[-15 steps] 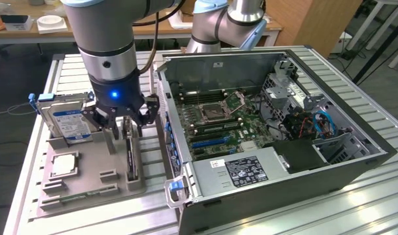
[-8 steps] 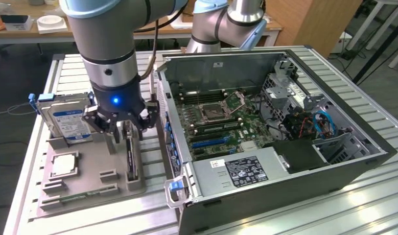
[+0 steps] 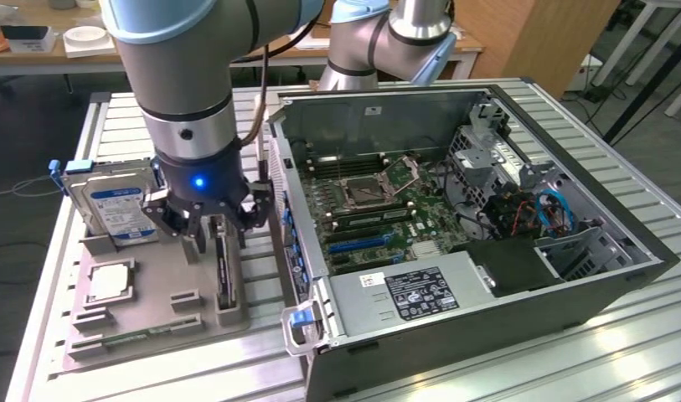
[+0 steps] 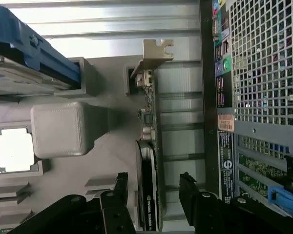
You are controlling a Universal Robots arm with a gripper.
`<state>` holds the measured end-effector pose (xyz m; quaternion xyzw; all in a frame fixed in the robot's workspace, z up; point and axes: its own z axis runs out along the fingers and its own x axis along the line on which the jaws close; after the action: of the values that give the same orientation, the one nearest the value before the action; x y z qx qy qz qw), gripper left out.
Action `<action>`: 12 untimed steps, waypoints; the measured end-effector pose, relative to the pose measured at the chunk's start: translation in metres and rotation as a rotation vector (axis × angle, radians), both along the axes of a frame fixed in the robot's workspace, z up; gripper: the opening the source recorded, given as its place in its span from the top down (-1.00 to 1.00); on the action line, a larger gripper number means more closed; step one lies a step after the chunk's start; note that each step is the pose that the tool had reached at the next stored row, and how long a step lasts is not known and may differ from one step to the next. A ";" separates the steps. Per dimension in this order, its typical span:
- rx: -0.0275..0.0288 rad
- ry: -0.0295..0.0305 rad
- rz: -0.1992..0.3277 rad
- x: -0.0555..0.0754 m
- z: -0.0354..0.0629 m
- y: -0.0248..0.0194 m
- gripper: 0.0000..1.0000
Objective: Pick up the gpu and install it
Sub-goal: 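Pick up the gpu and move the gpu toward the slot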
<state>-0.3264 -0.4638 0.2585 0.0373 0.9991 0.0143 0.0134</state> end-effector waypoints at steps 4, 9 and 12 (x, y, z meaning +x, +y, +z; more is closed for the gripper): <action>-0.0027 0.0001 0.000 0.000 -0.0016 -0.0053 -0.09; -0.0027 0.0001 0.000 0.000 -0.0097 -0.0080 -0.09; -0.0027 0.0000 0.000 0.000 -0.0144 -0.0085 -0.09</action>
<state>-0.3264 -0.4723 0.2441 0.0373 0.9991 0.0130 0.0134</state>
